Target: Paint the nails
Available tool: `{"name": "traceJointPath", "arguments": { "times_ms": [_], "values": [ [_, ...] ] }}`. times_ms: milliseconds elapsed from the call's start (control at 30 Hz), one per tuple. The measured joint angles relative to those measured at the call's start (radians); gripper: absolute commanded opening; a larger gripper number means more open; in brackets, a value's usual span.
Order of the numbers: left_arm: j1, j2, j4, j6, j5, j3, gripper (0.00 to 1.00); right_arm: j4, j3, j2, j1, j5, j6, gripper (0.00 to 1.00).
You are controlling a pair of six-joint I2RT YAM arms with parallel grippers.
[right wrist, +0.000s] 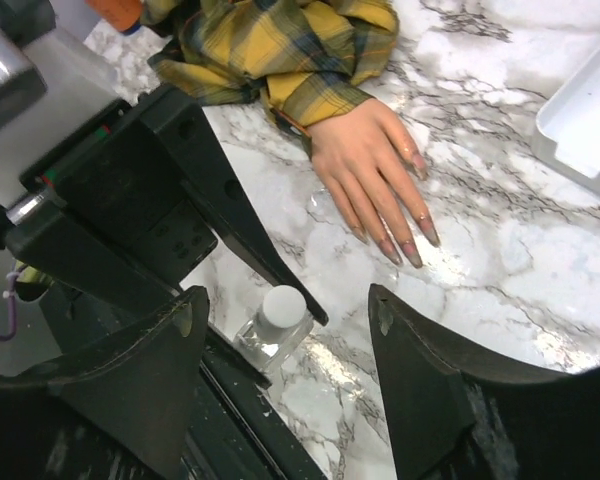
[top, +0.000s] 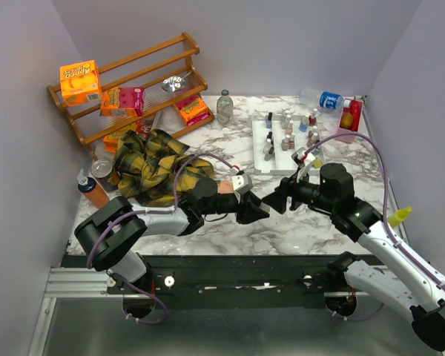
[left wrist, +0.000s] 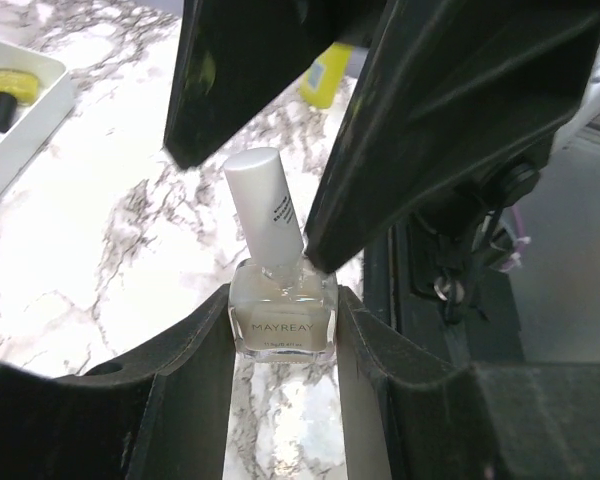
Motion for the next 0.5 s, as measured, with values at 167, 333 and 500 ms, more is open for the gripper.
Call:
{"name": "traceJointPath", "arguments": {
  "times_ms": [167,333,500],
  "values": [
    [-0.008,0.066,0.008,0.057,-0.059,0.0,0.05,-0.082,0.08,0.023,0.0,0.08,0.004,0.74],
    [-0.042,0.118,0.037,0.119,-0.148,0.0,0.05,-0.171,0.145,0.064,0.0,0.161,0.018,0.69],
    [-0.089,0.191,0.147,0.189,-0.266,0.0,0.05,-0.277,0.212,0.142,0.0,0.249,0.045,0.67]
  ]
}}
